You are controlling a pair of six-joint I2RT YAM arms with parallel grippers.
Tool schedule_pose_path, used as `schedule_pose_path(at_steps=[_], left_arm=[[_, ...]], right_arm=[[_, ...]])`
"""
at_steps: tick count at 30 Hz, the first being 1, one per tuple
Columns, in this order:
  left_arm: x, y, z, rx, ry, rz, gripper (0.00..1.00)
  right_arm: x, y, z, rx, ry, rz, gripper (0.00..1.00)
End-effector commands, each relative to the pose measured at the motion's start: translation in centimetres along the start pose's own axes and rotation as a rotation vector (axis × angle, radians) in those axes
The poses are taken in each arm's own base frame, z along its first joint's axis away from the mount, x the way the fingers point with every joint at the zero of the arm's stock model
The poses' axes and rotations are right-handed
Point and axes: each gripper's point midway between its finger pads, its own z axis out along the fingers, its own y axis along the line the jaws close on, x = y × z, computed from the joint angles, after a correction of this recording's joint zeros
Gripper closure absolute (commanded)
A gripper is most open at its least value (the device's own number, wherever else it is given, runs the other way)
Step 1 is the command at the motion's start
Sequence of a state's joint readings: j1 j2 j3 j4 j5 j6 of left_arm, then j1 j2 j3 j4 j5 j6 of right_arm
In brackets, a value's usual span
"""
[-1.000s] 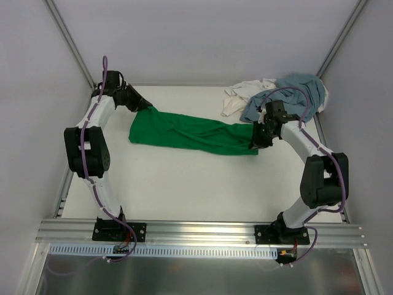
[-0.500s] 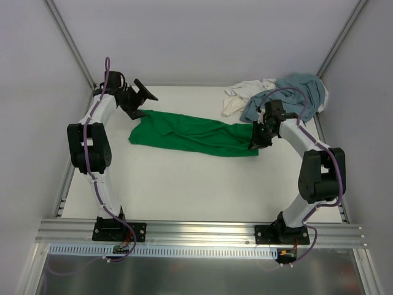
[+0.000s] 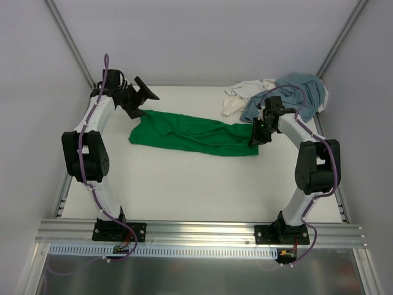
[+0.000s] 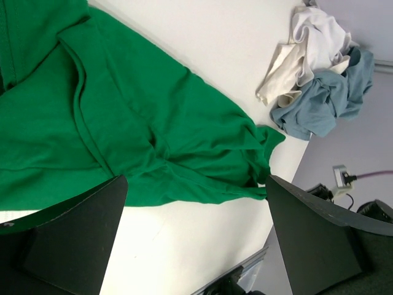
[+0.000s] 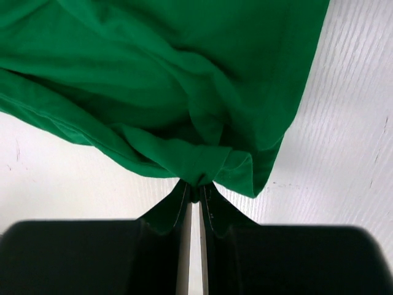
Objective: Fold and stack the t-shirts
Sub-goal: Fold the other side of the tshirt into a rectangle
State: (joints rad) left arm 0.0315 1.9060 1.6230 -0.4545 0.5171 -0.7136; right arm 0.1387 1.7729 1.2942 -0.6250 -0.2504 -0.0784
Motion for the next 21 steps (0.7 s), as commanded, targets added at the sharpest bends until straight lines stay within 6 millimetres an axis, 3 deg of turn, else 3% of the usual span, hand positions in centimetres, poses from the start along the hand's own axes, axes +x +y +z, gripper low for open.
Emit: schedule_pose_path(at_steps=[1, 10, 21], left_arm=[[0.6, -2.3, -2.6, 0.047, -0.016, 0.059, 0.01], [1.2, -2.5, -3.8, 0.046, -0.021, 0.07, 0.01], [1.3, -3.0, -4.5, 0.047, -0.029, 0.081, 0.01]], right_arm=[[-2.4, 0.0, -0.6, -0.002, -0.047, 0.01, 0.99], [-4.3, -1.4, 0.6, 0.012, -0.043, 0.053, 0.99], [-2.5, -3.3, 1.2, 0.044, -0.004, 0.09, 0.99]])
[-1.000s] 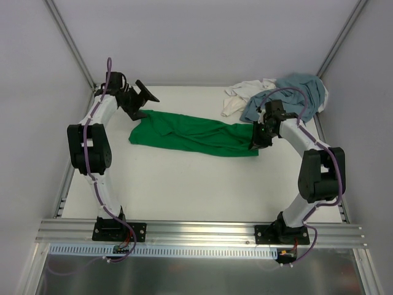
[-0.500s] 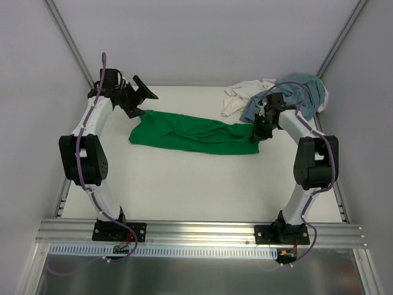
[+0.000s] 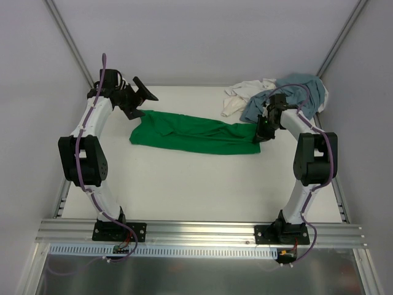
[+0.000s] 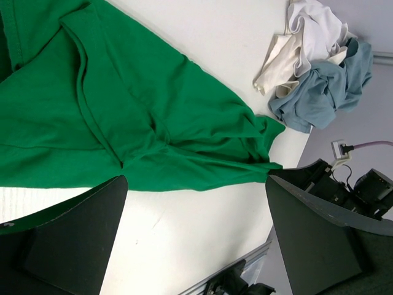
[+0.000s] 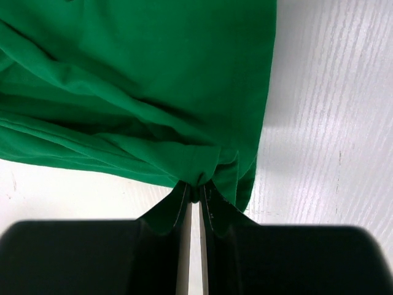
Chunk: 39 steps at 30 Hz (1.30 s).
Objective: Fold and stack the t-shirts
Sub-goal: Fold the other side of the tshirt into a rectangle
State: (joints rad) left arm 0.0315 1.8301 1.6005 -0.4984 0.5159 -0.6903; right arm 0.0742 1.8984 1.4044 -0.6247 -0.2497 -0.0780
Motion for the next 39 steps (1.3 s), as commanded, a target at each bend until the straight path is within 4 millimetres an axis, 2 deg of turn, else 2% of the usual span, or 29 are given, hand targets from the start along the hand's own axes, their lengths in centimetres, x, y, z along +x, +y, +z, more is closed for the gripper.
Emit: schedule_pose_path(at_steps=[1, 6, 7, 8, 9, 10, 11, 15, 16, 19, 21, 25, 29, 33, 35, 39], left_arm=[[0.3, -2.1, -2.3, 0.042, -0.023, 0.053, 0.01], [0.3, -2.3, -2.4, 0.046, -0.019, 0.056, 0.01], [0.3, -2.3, -2.5, 0.045, -0.02, 0.055, 0.01], [0.3, -2.4, -2.5, 0.046, -0.019, 0.059, 0.01], [0.4, -2.4, -2.5, 0.045, -0.018, 0.058, 0.01], [0.3, -2.5, -2.6, 0.047, -0.02, 0.063, 0.01], [0.3, -2.7, -2.8, 0.054, -0.022, 0.073, 0.01], [0.3, -3.4, -3.6, 0.081, -0.043, 0.134, 0.01], [0.3, -3.4, -3.9, 0.081, -0.054, 0.151, 0.01], [0.5, -3.4, -4.1, 0.078, -0.051, 0.158, 0.02], [0.6, -3.3, -4.1, 0.078, -0.053, 0.156, 0.01], [0.5, -3.7, -4.3, 0.09, -0.055, 0.154, 0.01], [0.1, -4.5, -4.6, 0.11, -0.069, 0.165, 0.01], [0.2, -4.9, -4.7, 0.141, -0.066, 0.197, 0.01], [0.9, -4.4, -3.9, 0.152, -0.013, 0.194, 0.01], [3.0, -1.1, -1.6, 0.062, 0.127, 0.195, 0.01]], right_arm=[[0.5, -1.0, -0.3, 0.029, 0.006, 0.032, 0.99], [1.3, -1.9, 0.2, 0.034, 0.028, 0.066, 0.99], [1.2, -1.9, 0.2, 0.036, 0.029, 0.07, 0.91], [1.0, -2.0, 0.2, 0.042, 0.026, 0.074, 0.76], [0.6, -1.9, 0.2, 0.042, 0.019, 0.075, 0.56], [0.3, -1.9, 0.0, 0.043, 0.013, 0.08, 0.08], [0.1, -1.8, -0.1, 0.043, 0.002, 0.08, 0.01], [-2.2, -1.3, -2.0, 0.05, -0.085, 0.07, 0.01], [-3.3, -1.0, -2.9, 0.049, -0.114, 0.063, 0.01], [-4.8, -0.6, -4.5, 0.053, -0.154, 0.055, 0.01], [-4.9, -0.5, -4.9, 0.055, -0.158, 0.058, 0.0], [-4.1, -0.7, -5.2, 0.06, -0.15, 0.066, 0.01], [-2.2, -0.9, -4.9, 0.055, -0.128, 0.076, 0.0], [-1.4, 0.0, -5.9, 0.024, -0.146, 0.076, 0.0], [-1.3, 0.3, -6.4, 0.013, -0.153, 0.07, 0.0], [-1.5, 0.7, -7.7, 0.01, -0.177, 0.063, 0.0]])
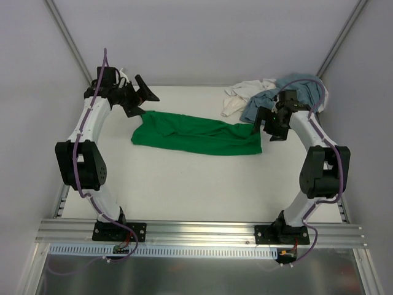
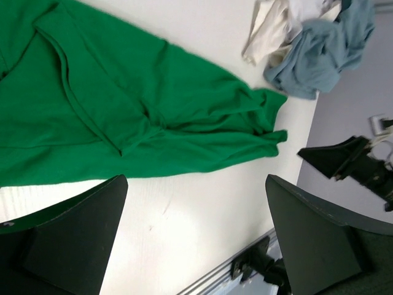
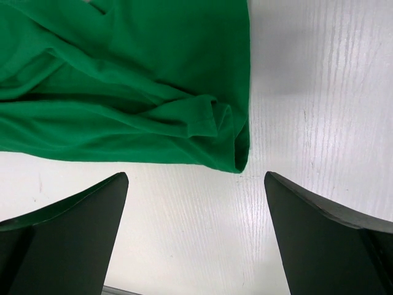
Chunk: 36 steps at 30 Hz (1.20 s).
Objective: Fold and stack the t-shirts
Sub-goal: Fold the other side of the tshirt into a rectangle
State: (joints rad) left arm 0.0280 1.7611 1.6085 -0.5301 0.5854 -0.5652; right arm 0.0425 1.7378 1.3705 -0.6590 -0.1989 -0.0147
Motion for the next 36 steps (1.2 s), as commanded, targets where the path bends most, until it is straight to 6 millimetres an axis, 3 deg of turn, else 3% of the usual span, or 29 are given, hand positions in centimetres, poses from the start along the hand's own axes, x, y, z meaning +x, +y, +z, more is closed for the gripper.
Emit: schedule_pose_path(at_steps=[1, 3, 4, 5, 13, 25, 31, 36], left_arm=[[2.6, 2.0, 1.7, -0.039, 0.14, 0.032, 0.01], [2.9, 2.1, 2.3, -0.042, 0.18, 0.037, 0.01], [4.1, 3.6, 3.2, -0.083, 0.253, -0.015, 0.01], [4.4, 3.8, 3.6, -0.077, 0.276, -0.025, 0.01], [9.3, 2.4, 8.4, -0.006, 0.432, 0.037, 0.01], [11.4, 4.2, 8.2, -0.186, 0.471, 0.171, 0.01], [10.8, 6.4, 6.8, -0.328, 0.405, 0.241, 0.01], [9.9, 6.4, 6.6, -0.383, 0.322, 0.311, 0.01]], right_arm=[[-1.0, 1.1, -2.8, -0.03, -0.066, -0.004, 0.01], [-1.2, 1.2, -3.1, -0.033, -0.075, -0.006, 0.0], [-1.3, 1.3, -3.3, -0.034, -0.079, -0.007, 0.0], [-1.3, 1.4, -3.4, -0.034, -0.082, -0.008, 0.0], [-1.7, 1.6, -4.0, -0.037, -0.092, -0.011, 0.0], [-1.5, 1.7, -3.9, -0.046, -0.087, -0.01, 0.0], [-1.2, 1.7, -3.7, -0.051, -0.082, -0.01, 0.0], [-1.2, 1.8, -3.6, -0.058, -0.08, -0.009, 0.01]])
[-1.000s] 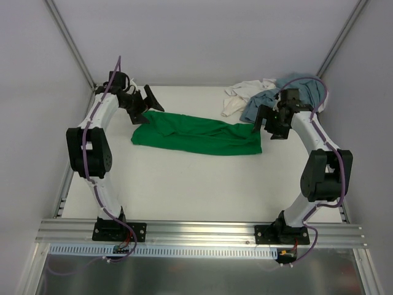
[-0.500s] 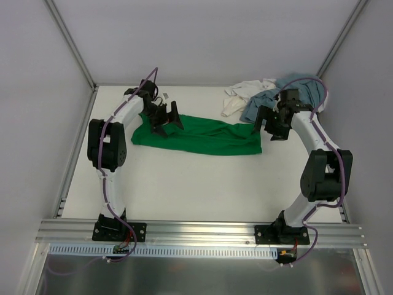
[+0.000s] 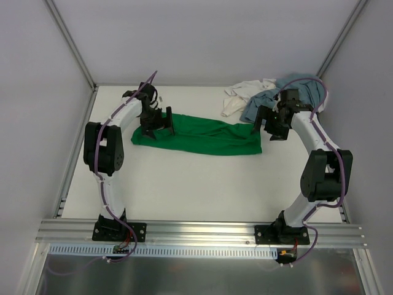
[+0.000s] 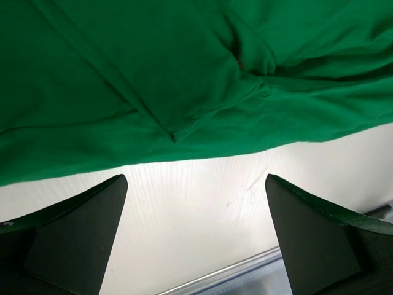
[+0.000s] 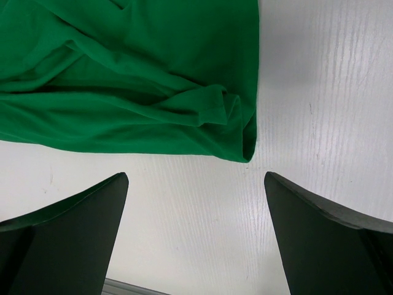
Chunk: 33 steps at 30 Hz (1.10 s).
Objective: Fold and stack the t-shirts
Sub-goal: Fold the other side of the tshirt into a rectangle
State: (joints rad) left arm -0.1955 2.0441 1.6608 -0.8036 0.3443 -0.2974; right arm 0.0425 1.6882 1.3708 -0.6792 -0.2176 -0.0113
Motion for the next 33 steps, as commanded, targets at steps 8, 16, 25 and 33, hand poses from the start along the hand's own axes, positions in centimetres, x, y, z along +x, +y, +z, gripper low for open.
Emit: schedule_pose_path(at_steps=[8, 16, 25, 33], left_arm=[[-1.9, -0.8, -1.9, -0.119, -0.174, 0.107, 0.01], [-1.5, -1.2, -0.7, -0.217, -0.153, 0.208, 0.05], [-0.9, 0.4, -0.4, -0.351, -0.149, 0.267, 0.09], [-1.6, 1.4, -0.1, -0.423, -0.167, 0.274, 0.18]], right_arm=[[-1.3, 1.0, -2.0, -0.035, -0.059, -0.003, 0.01], [-1.2, 0.7, -2.2, -0.032, -0.058, 0.005, 0.01], [-1.1, 0.8, -2.1, -0.038, -0.057, 0.005, 0.0], [-0.9, 0.6, -2.4, -0.035, -0.06, 0.009, 0.01]])
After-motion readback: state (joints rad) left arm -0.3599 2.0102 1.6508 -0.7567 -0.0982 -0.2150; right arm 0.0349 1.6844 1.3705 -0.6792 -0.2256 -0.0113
